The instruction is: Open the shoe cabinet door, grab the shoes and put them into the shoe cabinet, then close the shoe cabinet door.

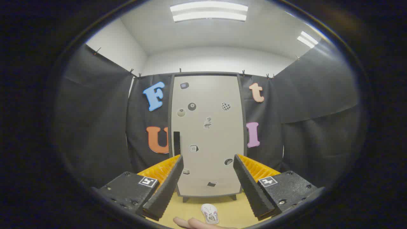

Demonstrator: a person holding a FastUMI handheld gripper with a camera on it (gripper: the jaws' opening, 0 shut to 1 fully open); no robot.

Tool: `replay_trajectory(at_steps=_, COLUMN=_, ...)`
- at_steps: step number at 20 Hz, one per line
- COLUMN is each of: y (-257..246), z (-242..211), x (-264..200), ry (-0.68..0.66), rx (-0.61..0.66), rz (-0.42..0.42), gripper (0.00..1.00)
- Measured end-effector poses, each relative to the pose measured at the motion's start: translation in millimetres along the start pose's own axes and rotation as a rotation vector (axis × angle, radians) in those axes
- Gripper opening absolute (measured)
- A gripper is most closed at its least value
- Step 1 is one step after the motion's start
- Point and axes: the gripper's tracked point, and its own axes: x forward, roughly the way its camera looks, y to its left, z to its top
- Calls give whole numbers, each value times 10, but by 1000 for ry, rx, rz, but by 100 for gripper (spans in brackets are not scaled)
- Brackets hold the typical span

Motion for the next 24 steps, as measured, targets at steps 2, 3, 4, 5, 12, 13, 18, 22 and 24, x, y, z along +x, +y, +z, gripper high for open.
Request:
replay_trajectory(at_steps=2, y=-56, z=-32, x=13, ry=13, rx=1, rz=-17, gripper=100)
replay_trajectory(at_steps=3, y=-67, z=-51, x=22, ry=19, rx=0, rz=-21, gripper=100)
replay_trajectory(at_steps=4, y=-58, z=-63, x=4, ry=25, rx=-1, rz=-21, gripper=100)
replay_trajectory(at_steps=5, y=-49, z=-71, x=-7, ry=32, rx=-3, rz=-22, gripper=100)
replay_trajectory(at_steps=12, y=50, z=4, x=-79, ry=32, rx=-23, rz=-9, gripper=100)
replay_trajectory(at_steps=13, y=62, z=25, x=-82, ry=34, rx=-23, rz=-2, gripper=100)
replay_trajectory(at_steps=18, y=102, z=199, x=-27, ry=-1, rx=-29, rz=-13, gripper=100)
replay_trajectory(at_steps=22, y=319, z=98, x=226, ry=33, rx=-24, rz=22, gripper=100)
replay_trajectory(at_steps=24, y=453, z=58, x=406, ry=48, rx=-28, rz=34, gripper=100)
